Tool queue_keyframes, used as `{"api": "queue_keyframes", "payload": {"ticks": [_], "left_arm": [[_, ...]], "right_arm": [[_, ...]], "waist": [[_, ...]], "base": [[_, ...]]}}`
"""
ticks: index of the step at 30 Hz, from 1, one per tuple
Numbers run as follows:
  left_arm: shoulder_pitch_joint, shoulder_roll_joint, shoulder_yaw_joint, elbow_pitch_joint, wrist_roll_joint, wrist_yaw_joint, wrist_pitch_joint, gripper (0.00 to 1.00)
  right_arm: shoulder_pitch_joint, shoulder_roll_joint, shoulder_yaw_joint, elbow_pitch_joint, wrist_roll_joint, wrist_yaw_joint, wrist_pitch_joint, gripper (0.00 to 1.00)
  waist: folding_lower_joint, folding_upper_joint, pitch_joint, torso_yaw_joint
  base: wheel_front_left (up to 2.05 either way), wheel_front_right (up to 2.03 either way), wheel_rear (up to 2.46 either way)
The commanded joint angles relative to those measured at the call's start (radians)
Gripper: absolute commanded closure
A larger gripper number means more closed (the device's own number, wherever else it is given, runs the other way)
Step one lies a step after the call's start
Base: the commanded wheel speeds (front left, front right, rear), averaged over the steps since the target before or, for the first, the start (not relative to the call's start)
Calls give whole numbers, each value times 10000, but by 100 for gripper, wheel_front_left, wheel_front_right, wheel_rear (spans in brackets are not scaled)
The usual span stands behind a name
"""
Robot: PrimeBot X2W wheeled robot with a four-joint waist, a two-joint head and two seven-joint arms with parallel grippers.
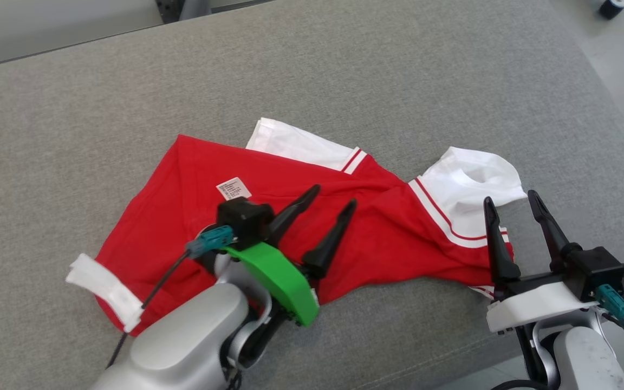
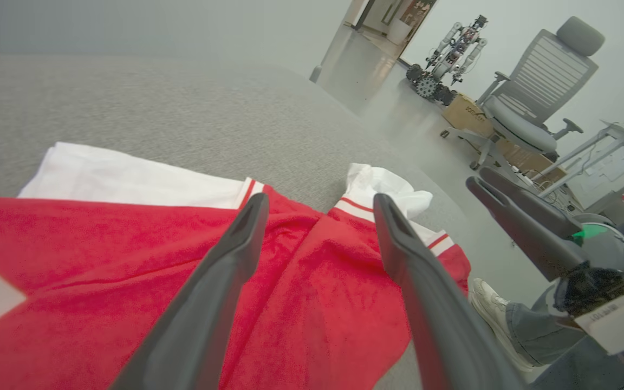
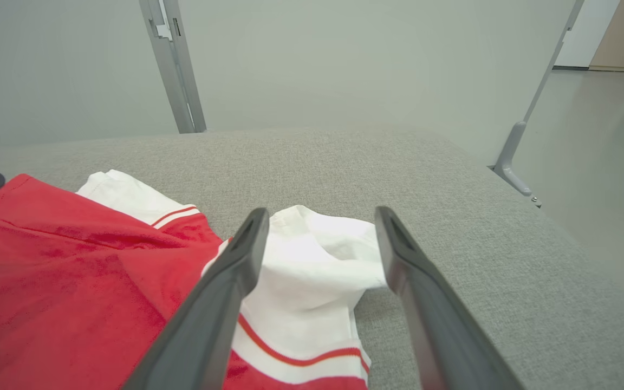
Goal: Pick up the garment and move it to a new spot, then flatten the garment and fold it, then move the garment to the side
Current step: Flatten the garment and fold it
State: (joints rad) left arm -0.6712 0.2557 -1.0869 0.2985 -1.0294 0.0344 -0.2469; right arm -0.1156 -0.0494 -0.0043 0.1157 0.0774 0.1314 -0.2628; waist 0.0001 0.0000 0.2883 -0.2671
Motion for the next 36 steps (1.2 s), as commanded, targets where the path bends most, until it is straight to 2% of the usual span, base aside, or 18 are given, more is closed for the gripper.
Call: {"api": "queue_keyframes", "payload": {"ticks": [1, 6, 7, 12, 14, 18, 23, 24, 25, 26, 27, 28, 29, 31, 32, 34, 35, 36], "left_arm": [[311, 478, 233, -293, -171, 268, -23, 0], [532, 1995, 659, -770, -432, 719, 465, 0], [532, 1995, 659, -770, -432, 719, 465, 0], [552, 2825, 935, -943, -1151, 634, 1386, 0], [425, 2960, 864, -823, -1280, 521, 1733, 0], [477, 2816, 823, -667, -1779, 156, 2257, 0], [442, 2650, 580, -113, -1677, 33, 2446, 0], [468, 2612, 532, -2, -1693, 45, 2519, 18], [509, 2572, 514, 103, -1746, 58, 2537, 51], [541, 2570, 503, 206, -1751, 114, 2553, 55], [564, 2591, 500, 300, -1718, 158, 2535, 51], [585, 2608, 509, 412, -1685, 231, 2499, 11], [619, 2629, 475, 508, -1664, 289, 2538, 0], [715, 2632, 366, 601, -1723, 301, 2717, 0], [746, 2631, 298, 625, -1765, 235, 2826, 8], [822, 2599, 164, 596, -1805, 85, 3021, 76], [902, 2570, 126, 596, -1863, 42, 3069, 100], [937, 2550, 92, 603, -1875, 19, 3090, 100]], "right_arm": [[176, -17, -16, -2, -107, -14, -32, 0], [184, -20, 92, 25, -215, -14, -32, 0], [184, -20, 92, 25, -215, -14, -32, 0], [58, -20, 110, 23, -299, -14, -32, 0], [14, -20, 134, 46, -314, -14, -32, 0], [-11, -20, 186, 66, -316, -14, -32, 0], [69, -18, 213, 111, -298, -14, -32, 0], [91, -20, 210, 116, -292, -14, -32, 0], [115, -18, 203, 116, -286, -14, -32, 0], [142, -18, 193, 119, -285, -14, -32, 0], [174, -18, 178, 127, -295, -14, -32, 0], [196, -18, 163, 134, -308, -14, -32, 0], [210, -18, 150, 135, -317, -14, -32, 0], [245, -18, 108, 139, -346, -14, -32, 0], [264, -18, 89, 142, -361, -14, -32, 0], [271, -18, 74, 149, -376, -14, -32, 0], [260, -18, 83, 156, -386, -14, -32, 0], [239, -18, 91, 164, -389, -14, -32, 0]], "waist": [[-1, 0, -314, 621], [-1, 0, -337, 888], [-1, 0, -337, 888], [-1, 0, -282, 989], [-1, 0, -259, 988], [-1, 0, -223, 927], [-1, 0, -235, 814], [-1, 0, -246, 793], [-1, 0, -257, 776], [-1, 0, -274, 763], [-1, 0, -291, 757], [-1, 0, -307, 755], [-1, 0, -319, 759], [-1, 0, -349, 790], [-1, 0, -368, 810], [-1, 0, -388, 854], [-1, 0, -395, 876], [-1, 0, -401, 898]], "base": [[0, 0, 0], [0, 0, 0], [0, 0, 0], [0, 0, 0], [0, 0, 0], [0, 0, 0], [0, 0, 0], [0, 0, 0], [0, 0, 0], [0, 0, 0], [0, 0, 0], [0, 0, 0], [0, 0, 0], [0, 0, 0], [0, 0, 0], [0, 0, 0], [0, 0, 0], [0, 0, 0]]}}
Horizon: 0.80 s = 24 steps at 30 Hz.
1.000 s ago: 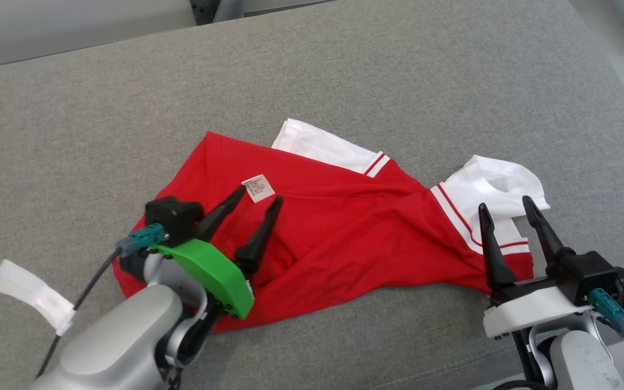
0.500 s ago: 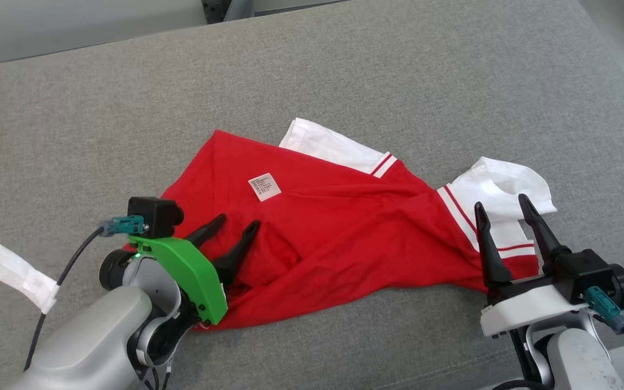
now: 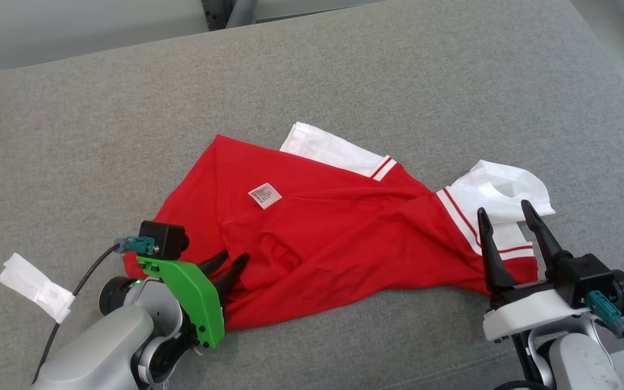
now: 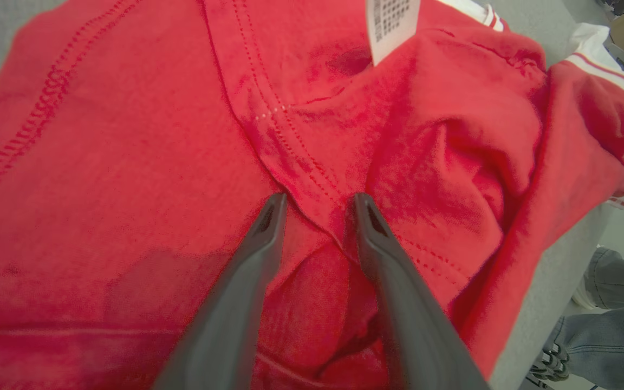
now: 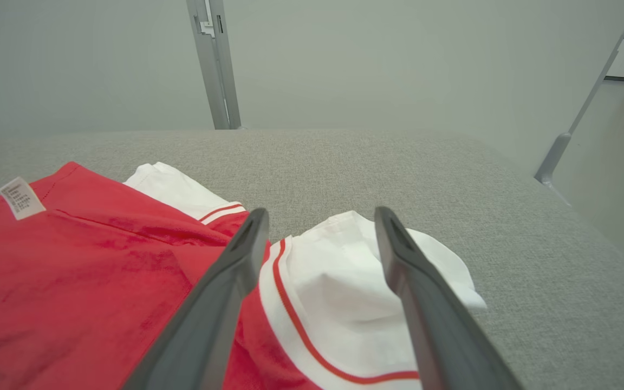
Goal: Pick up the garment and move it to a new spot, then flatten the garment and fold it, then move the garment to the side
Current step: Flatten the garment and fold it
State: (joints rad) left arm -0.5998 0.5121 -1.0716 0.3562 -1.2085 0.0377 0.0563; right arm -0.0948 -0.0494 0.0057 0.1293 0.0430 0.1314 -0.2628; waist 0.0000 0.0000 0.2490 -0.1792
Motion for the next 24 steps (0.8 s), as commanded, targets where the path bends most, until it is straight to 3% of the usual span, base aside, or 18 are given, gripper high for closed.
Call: {"api": "queue_keyframes", "payload": {"ticks": [1, 9, 16, 24], "left_arm": [[219, -32, -71, 49, -79, -29, 56, 100], [63, -213, 14, 10, 10, -226, -293, 100], [16, 34, 330, -681, 423, 114, -1194, 100], [728, 1090, 264, -3234, 1419, 1220, -2074, 100]], "right_arm": [[2, -18, -2, 31, -44, -14, -32, 0], [-26, -18, 58, 56, -71, -14, -32, 0], [149, -21, -17, 50, -31, -14, -32, 0], [334, -18, -230, -19, -78, -14, -32, 0]], "waist": [[0, 0, -17, 40], [0, 0, -109, 105], [0, 0, -142, 122], [0, 0, -181, 395]], "base": [[0, 0, 0], [0, 0, 0], [0, 0, 0], [0, 0, 0]]}}
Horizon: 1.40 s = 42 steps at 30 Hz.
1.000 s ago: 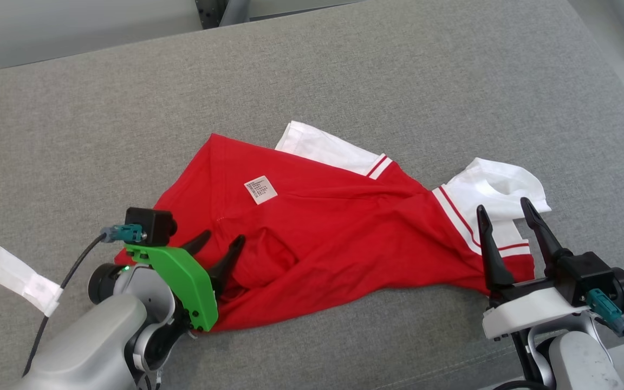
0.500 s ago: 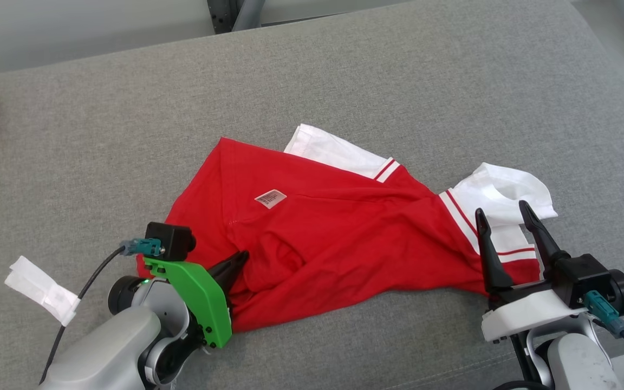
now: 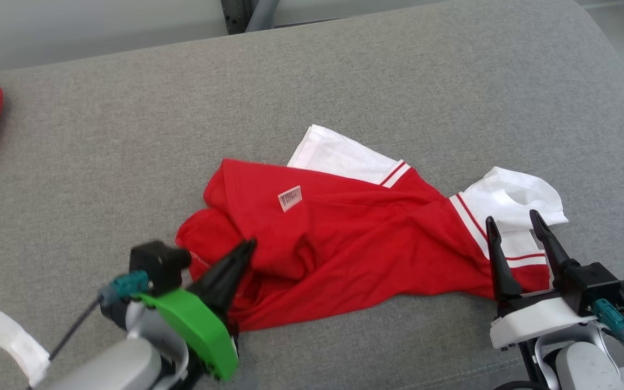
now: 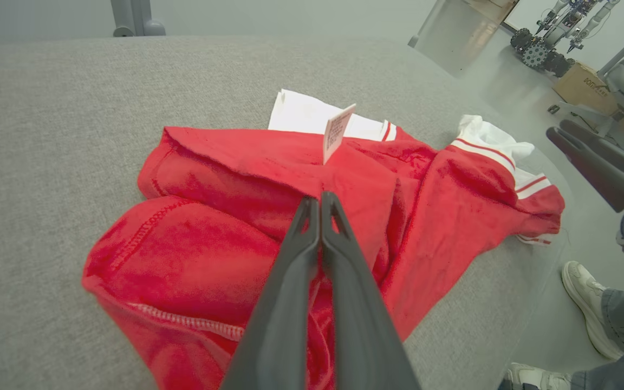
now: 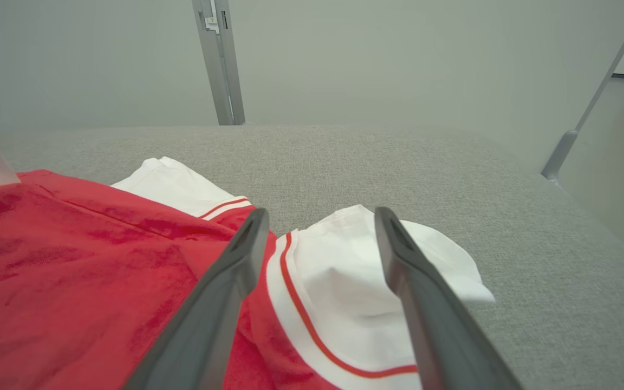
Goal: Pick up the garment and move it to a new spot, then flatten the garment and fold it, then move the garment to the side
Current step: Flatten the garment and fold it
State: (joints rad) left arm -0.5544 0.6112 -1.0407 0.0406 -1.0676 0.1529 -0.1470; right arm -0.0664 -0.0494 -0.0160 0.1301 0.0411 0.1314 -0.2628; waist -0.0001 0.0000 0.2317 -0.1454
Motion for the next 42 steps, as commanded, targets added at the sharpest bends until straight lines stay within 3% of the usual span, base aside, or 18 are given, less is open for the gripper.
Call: {"api": "queue_keyframes", "payload": {"ticks": [1, 7, 13, 14, 16, 19, 27, 41, 42], "left_arm": [[527, 223, -158, -473, 31, 197, -18, 100], [2017, 688, -918, -1417, -92, 604, 133, 100], [2473, 181, -1237, -672, -357, 362, 22, 100], [2453, 84, -1231, -562, -348, 326, -12, 79], [2427, -111, -1029, -448, -514, 296, -169, 0], [2325, -69, -694, -601, -792, 280, -339, 0], [2395, 695, 39, -1697, -1223, 685, -392, 0], [2379, 424, -44, -1282, -1597, 330, -118, 0], [2394, 417, -42, -1258, -1599, 299, -125, 8]], "right_arm": [[68, -15, -16, -41, -68, -14, -32, 0], [68, -15, 7, -46, -138, -14, -31, 0], [-20, -18, -2, 33, -238, -14, -31, 0], [-53, -20, 8, 41, -232, -14, -31, 0], [-94, -20, 10, 48, -268, -14, -31, 0], [-115, -20, 20, 38, -296, -14, -31, 0], [-24, -18, 42, 65, -320, -14, -31, 0], [-66, -18, 95, 73, -339, -14, -31, 0], [-56, -18, 101, 75, -338, -14, -31, 0]], "waist": [[1, 0, 8, 95], [1, 0, 208, 382], [1, 0, 321, 730], [1, 0, 325, 767], [1, 0, 326, 824], [1, 0, 327, 870], [1, 0, 330, 869], [1, 0, 356, 615], [1, 0, 350, 596]], "base": [[0, 0, 0], [0, 0, 0], [0, 0, 0], [0, 0, 0], [0, 0, 0], [0, 0, 0], [0, 0, 0], [0, 0, 0], [0, 0, 0]]}}
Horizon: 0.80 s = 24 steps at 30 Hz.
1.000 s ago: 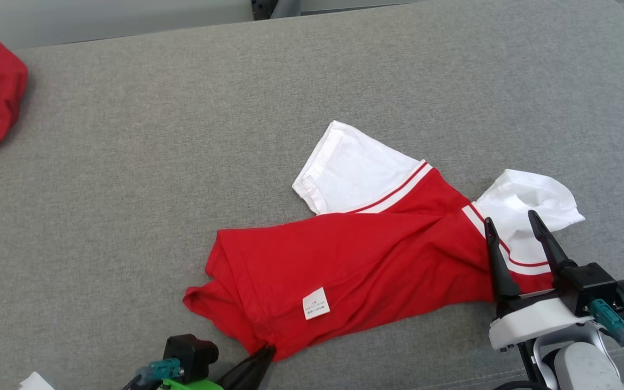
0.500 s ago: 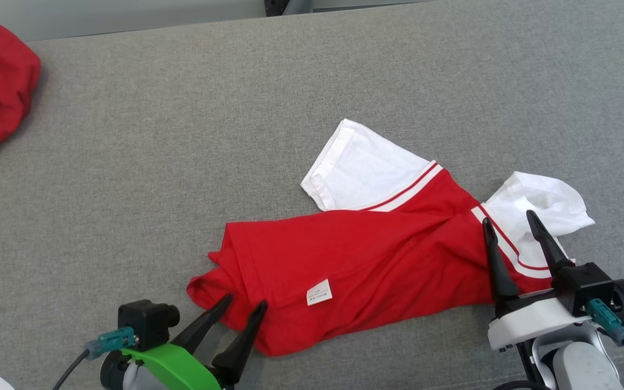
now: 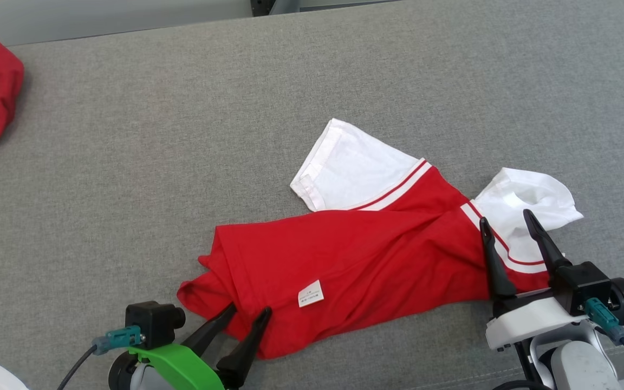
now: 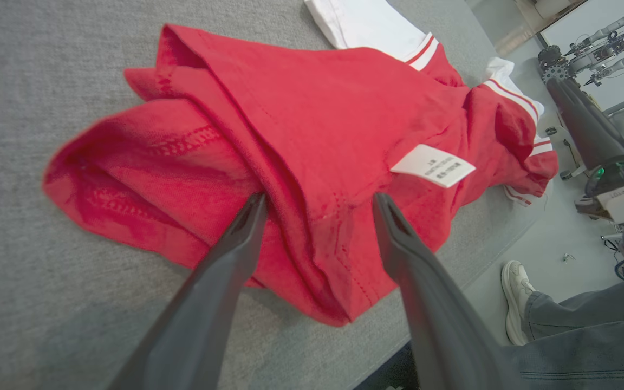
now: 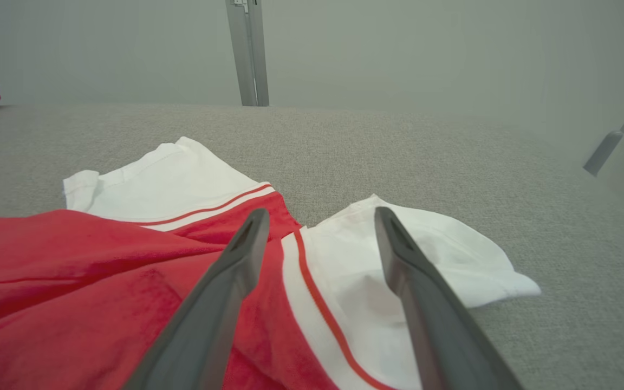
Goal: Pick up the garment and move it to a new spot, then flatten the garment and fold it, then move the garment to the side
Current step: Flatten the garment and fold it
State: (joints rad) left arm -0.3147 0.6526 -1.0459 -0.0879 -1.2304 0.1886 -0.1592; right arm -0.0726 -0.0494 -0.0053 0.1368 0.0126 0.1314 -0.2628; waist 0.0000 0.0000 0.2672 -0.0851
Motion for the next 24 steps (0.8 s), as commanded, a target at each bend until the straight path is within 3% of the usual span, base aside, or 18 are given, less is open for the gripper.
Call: {"api": "queue_keyframes", "payload": {"ticks": [1, 2, 4, 17, 19, 24], "left_arm": [[19, -7, 10, 34, 4, -64, -6, 26], [37, -11, 12, 41, -18, -70, -15, 51], [28, -23, -13, 29, 14, -79, -6, 63], [86, -8, -173, -507, 153, 39, 114, 92], [99, 68, -149, -597, 188, 68, 81, 100], [-133, 317, 316, -895, -37, 50, -120, 100]], "right_arm": [[18, -18, 5, 11, -53, -14, -31, 0], [25, -20, 10, 12, -54, -14, -31, 0], [32, -18, 16, 14, -54, -14, -31, 0], [88, -18, 7, 99, -36, -14, -31, 0], [81, -18, 23, 101, -22, -14, -31, 0], [-2, -20, 4, 64, 42, -14, -31, 0]], "waist": [[0, 0, -13, -25], [0, 0, -15, -40], [0, 0, -14, -59], [0, 0, -136, -23], [0, 0, -150, -21], [0, 0, -91, -18]], "base": [[0, 0, 0], [0, 0, 0], [0, 0, 0], [0, 0, 0], [0, 0, 0], [0, 0, 0]]}}
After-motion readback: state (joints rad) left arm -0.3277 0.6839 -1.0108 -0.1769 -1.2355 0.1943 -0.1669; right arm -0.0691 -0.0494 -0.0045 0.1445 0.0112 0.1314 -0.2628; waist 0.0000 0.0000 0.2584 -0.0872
